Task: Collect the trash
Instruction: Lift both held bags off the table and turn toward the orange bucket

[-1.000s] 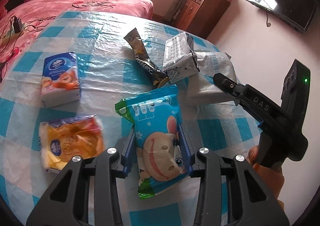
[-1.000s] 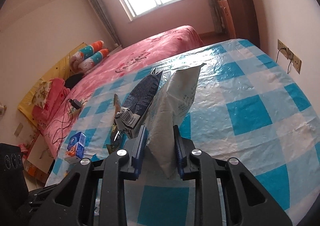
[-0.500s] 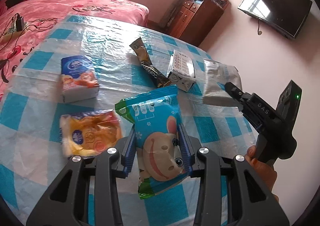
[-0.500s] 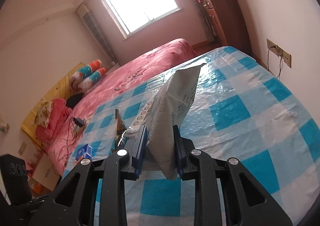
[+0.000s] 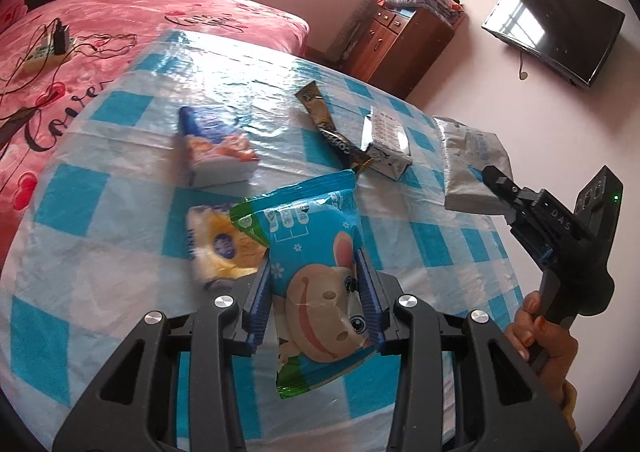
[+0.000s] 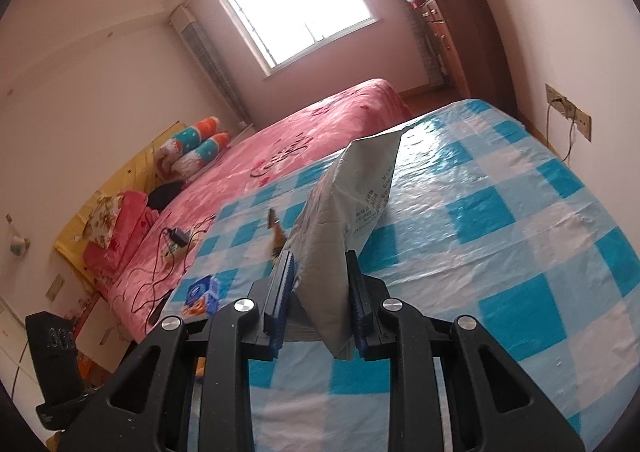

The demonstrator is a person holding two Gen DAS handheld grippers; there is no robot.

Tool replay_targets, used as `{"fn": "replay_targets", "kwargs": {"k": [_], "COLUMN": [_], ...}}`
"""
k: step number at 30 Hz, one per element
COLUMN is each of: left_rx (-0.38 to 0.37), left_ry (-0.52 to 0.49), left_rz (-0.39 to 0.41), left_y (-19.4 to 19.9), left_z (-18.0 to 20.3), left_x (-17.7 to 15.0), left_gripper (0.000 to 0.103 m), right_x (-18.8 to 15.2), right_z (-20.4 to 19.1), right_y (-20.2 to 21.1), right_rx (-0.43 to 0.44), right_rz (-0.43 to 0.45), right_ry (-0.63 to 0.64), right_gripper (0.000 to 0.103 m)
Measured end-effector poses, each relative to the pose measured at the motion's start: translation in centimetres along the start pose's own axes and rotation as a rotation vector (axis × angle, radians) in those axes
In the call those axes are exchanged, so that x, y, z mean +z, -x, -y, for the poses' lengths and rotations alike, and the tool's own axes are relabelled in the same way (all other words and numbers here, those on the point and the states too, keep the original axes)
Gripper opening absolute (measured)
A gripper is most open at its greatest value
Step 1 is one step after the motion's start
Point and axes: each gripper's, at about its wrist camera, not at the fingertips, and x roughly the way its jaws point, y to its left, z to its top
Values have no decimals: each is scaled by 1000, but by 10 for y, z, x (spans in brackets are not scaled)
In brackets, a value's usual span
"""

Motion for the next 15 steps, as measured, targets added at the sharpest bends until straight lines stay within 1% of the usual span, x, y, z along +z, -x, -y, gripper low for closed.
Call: {"fn": "replay_targets", "kwargs": {"k": [15], "left_rx": [30], "left_ry": [74], "left_rz": [45], "left_y": [41], "left_z": [-50], "left_x": [-12], "left_gripper": [41], "right_x": [-32], "right_z": [-70], "right_y": [-12], "right_rx": [117], "right_rz": [-123], "right_ry": [99], "right_gripper": [27]}}
